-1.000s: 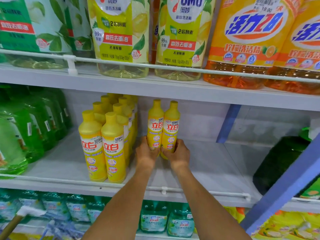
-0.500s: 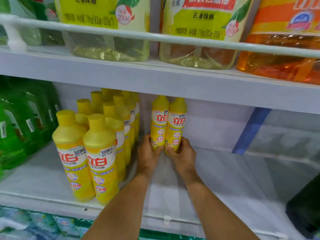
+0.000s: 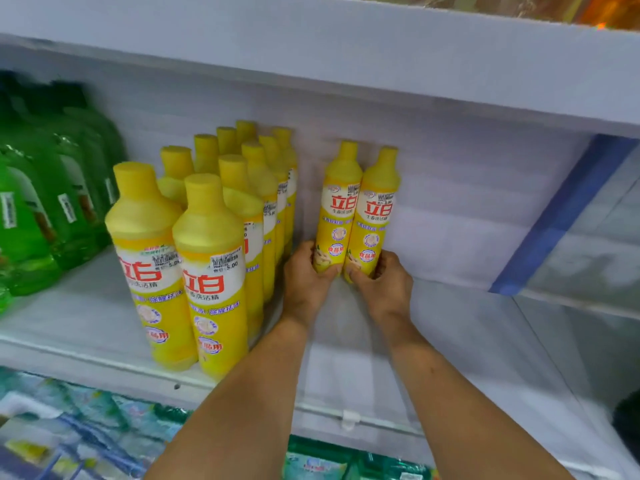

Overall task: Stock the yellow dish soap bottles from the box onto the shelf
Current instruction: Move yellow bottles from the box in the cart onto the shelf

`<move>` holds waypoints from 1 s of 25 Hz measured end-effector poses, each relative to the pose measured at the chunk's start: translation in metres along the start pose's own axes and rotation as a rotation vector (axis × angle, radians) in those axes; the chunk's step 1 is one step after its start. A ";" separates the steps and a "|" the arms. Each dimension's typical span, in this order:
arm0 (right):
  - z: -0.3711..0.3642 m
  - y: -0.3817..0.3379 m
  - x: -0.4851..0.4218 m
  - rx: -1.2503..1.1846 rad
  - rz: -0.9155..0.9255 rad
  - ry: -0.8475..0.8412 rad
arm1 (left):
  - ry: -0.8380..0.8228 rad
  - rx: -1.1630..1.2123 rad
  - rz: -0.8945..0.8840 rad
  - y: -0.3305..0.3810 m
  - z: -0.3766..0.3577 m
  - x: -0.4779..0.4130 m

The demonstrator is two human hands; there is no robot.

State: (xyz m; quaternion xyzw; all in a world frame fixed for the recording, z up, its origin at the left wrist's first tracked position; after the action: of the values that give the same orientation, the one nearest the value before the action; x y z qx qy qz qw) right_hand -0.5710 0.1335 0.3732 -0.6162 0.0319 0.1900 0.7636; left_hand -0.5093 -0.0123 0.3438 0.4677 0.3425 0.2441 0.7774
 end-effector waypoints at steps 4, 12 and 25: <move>-0.002 0.000 0.001 -0.005 0.010 0.006 | 0.011 0.007 -0.015 -0.003 -0.002 -0.003; -0.002 -0.002 0.002 -0.001 0.011 0.004 | -0.005 0.037 -0.007 -0.003 -0.003 -0.005; -0.004 0.000 0.001 0.004 -0.012 -0.013 | -0.028 0.024 0.002 0.001 -0.001 -0.001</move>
State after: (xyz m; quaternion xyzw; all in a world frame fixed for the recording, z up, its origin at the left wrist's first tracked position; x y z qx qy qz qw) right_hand -0.5691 0.1298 0.3715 -0.6135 0.0238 0.1893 0.7663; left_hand -0.5104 -0.0121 0.3445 0.4805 0.3341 0.2340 0.7764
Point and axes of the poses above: each hand's wrist, its own x-axis away from the middle knuckle, its own z-axis out of the back of the hand, y = z × x, the point moved 2 cm from there along -x, towards the middle knuckle, and after that the axes turned 13 degrees about -x, right-handed, at the moved point
